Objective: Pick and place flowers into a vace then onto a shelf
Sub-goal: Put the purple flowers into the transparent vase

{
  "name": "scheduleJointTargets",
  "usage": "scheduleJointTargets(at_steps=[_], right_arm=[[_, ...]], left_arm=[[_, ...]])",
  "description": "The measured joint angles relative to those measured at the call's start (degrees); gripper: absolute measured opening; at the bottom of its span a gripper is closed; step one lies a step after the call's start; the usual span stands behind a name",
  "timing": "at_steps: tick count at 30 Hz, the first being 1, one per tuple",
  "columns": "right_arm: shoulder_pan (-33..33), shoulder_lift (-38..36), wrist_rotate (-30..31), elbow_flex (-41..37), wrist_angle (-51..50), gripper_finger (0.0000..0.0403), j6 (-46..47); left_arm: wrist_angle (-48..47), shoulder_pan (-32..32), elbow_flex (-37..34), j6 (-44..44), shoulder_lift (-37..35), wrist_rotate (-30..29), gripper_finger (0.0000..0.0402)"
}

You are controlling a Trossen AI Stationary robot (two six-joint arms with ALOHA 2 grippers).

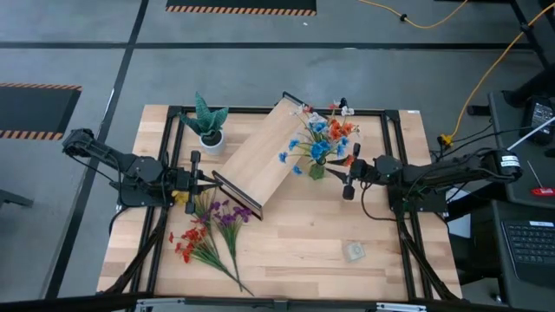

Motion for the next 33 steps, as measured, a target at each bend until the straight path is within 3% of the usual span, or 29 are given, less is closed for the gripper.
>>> scheduleJointTargets(at_steps=[17, 23, 27, 29, 33], right_arm=[[7.6, -5.6, -0.1, 0.0, -4.9, 0.0113, 0.1], [9.2, -5.5, -0.2, 0.0, -5.4, 0.0072, -1.7], [9.2, -5.5, -5.2, 0.0, -5.4, 0.0030, 2.3], [9.2, -5.5, -8.2, 0.0, -5.4, 0.0009, 4.8], [9.2, -5.5, -9.1, 0.0, -5.4, 0.0010, 8.1]], left_arm=[[0.0, 0.0, 0.0, 0.1, 0.0, 0.0, 0.0004], [0.0, 0.0, 0.0, 0.5, 0.2, -2.9, 0.0003], [0.0, 0.0, 0.0, 1.6, 0.3, -6.0, 0.0003], [0.0, 0.0, 0.0, 1.6, 0.4, -5.1, 0.0003], [-0.1, 0.0, 0.0, 1.0, 0.4, -0.8, 0.0003]])
